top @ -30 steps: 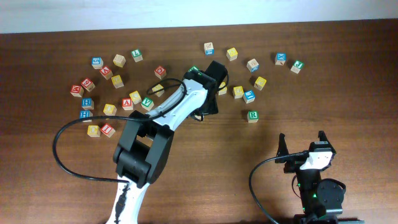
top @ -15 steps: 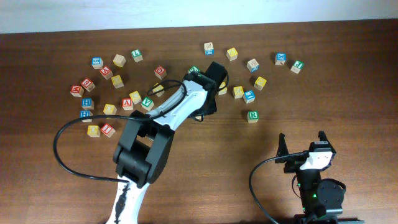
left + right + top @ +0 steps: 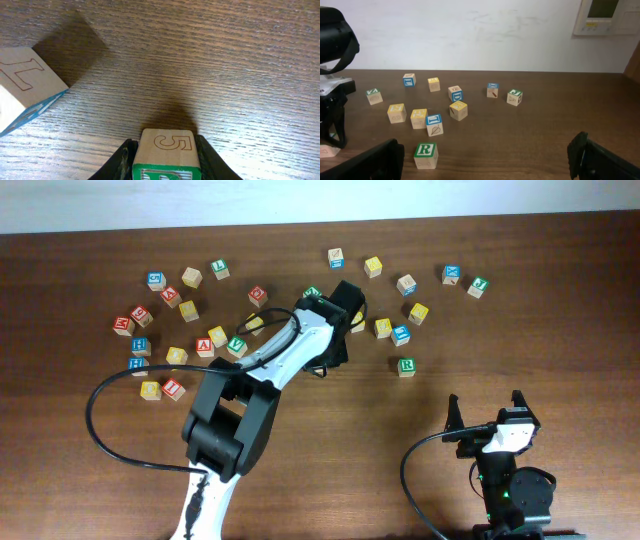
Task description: Spell out RSS
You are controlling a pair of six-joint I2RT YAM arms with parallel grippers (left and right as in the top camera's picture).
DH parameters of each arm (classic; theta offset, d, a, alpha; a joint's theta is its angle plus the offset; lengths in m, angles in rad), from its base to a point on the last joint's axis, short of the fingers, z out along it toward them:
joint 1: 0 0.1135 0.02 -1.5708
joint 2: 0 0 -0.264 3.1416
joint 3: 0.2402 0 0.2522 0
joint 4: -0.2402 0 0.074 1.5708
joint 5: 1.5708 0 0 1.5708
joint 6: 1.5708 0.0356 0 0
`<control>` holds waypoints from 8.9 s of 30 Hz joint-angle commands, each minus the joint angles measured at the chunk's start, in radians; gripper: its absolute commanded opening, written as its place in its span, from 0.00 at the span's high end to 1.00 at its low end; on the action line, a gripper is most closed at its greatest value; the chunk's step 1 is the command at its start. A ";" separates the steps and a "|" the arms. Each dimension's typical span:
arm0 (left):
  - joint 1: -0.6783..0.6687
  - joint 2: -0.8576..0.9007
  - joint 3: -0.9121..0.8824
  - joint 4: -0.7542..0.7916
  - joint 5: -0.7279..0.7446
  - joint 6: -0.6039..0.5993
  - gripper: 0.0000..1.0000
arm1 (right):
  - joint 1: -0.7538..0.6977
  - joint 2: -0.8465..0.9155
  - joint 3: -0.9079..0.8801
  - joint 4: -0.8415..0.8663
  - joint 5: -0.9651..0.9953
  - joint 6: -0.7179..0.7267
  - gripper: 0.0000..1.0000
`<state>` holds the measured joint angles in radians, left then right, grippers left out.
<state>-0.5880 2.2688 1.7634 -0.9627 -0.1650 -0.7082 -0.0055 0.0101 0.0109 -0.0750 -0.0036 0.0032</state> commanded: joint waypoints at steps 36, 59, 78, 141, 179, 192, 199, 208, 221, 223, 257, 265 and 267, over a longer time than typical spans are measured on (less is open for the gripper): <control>0.166 -0.485 0.574 -0.726 0.191 0.219 0.75 | 0.006 -0.006 -0.005 -0.007 0.008 0.004 0.02; 0.163 -0.599 -0.711 0.315 0.254 0.205 0.73 | 0.006 -0.006 -0.005 -0.007 0.008 0.004 0.02; 0.077 -0.512 -0.721 0.206 0.115 0.171 0.73 | 0.006 -0.006 -0.005 -0.007 0.008 0.004 0.02; 0.079 -0.477 -0.743 0.306 0.094 0.052 0.12 | 0.006 -0.006 -0.005 -0.007 0.008 0.004 0.02; 0.078 -0.477 -0.743 0.377 0.089 0.139 0.76 | 0.006 -0.006 -0.005 -0.007 0.008 0.004 0.02; 0.078 -0.477 -0.743 0.330 0.176 0.117 0.70 | 0.006 -0.006 -0.005 -0.007 0.008 0.004 0.02; 0.079 -0.477 -0.743 0.330 0.176 0.118 0.59 | 0.006 -0.006 -0.005 -0.007 0.008 0.004 0.02; 0.079 -0.478 -0.646 0.267 0.177 0.149 0.28 | 0.006 -0.006 -0.005 -0.007 0.008 0.004 0.02; 0.265 -0.478 -0.089 -0.242 0.177 0.148 0.01 | 0.006 -0.006 -0.005 -0.007 0.008 0.004 0.02; 0.317 -0.477 -0.089 -0.270 0.176 0.148 0.01 | 0.006 -0.006 -0.005 -0.007 0.008 0.004 0.01; 0.545 -0.477 -0.093 -0.366 0.150 0.149 0.01 | 0.006 -0.006 -0.005 -0.007 0.008 0.004 0.02; 0.545 -0.477 -0.093 -0.377 0.150 0.149 0.01 | 0.006 -0.006 -0.005 -0.007 0.008 0.004 0.02; 0.545 -0.477 -0.093 -0.380 0.150 0.149 0.01 | 0.006 -0.006 -0.005 -0.007 0.008 0.004 0.02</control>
<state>-0.0479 1.7916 1.6600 -1.3376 -0.0006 -0.5648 -0.0055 0.0101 0.0109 -0.0750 -0.0002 0.0032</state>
